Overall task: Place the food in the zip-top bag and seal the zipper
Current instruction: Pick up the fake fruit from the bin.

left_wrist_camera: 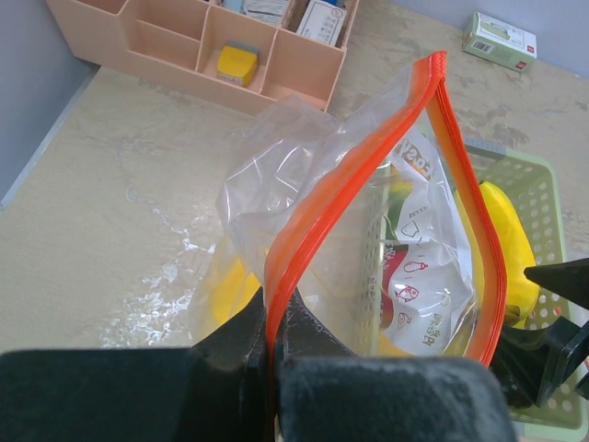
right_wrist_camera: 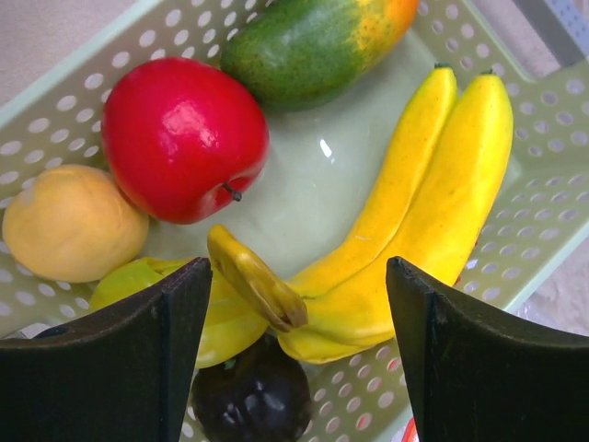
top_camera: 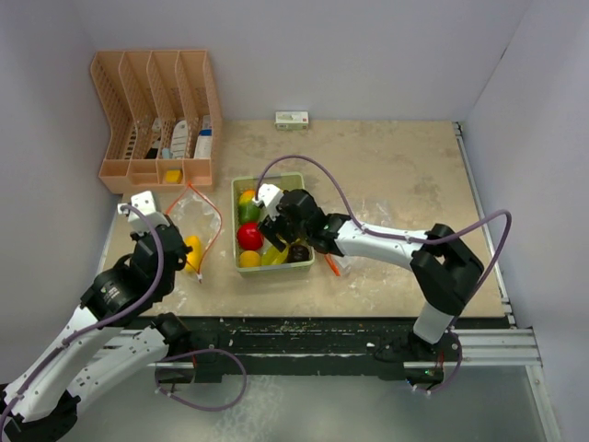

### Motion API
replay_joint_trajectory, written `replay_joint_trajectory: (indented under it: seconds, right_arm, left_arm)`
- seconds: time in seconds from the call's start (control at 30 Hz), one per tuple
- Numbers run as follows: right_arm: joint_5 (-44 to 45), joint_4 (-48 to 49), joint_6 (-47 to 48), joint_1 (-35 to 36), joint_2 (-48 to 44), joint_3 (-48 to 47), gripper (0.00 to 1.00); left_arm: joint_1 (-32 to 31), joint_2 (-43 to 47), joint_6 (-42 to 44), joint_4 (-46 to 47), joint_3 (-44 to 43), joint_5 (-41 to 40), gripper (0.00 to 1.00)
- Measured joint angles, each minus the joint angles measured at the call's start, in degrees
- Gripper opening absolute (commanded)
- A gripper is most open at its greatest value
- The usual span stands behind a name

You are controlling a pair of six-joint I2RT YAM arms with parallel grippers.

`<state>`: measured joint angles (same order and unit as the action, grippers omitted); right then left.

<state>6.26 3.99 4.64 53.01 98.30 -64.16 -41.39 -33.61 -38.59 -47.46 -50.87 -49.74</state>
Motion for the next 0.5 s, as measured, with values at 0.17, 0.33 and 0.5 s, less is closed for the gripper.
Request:
replay_joint_trajectory:
  seconds: [0.17,0.33,0.5]
  right_arm:
    - [-3.4,2.9,2.4,-0.8,1.1,0.0,0.75]
    - [-6.4,3.2,3.3,-0.8,4.6,0.0,0.64]
    - [-7.0,3.2,3.6,-0.8,5.3,0.2,0.28]
  left_arm:
    - [0.0,0.2,0.2,-0.1,0.0,0.0,0.0]
    - [0.0,0.2,0.2,-0.2,0.0,0.0,0.0]
    - [0.0,0.2,0.2,-0.2,0.0,0.0,0.0]
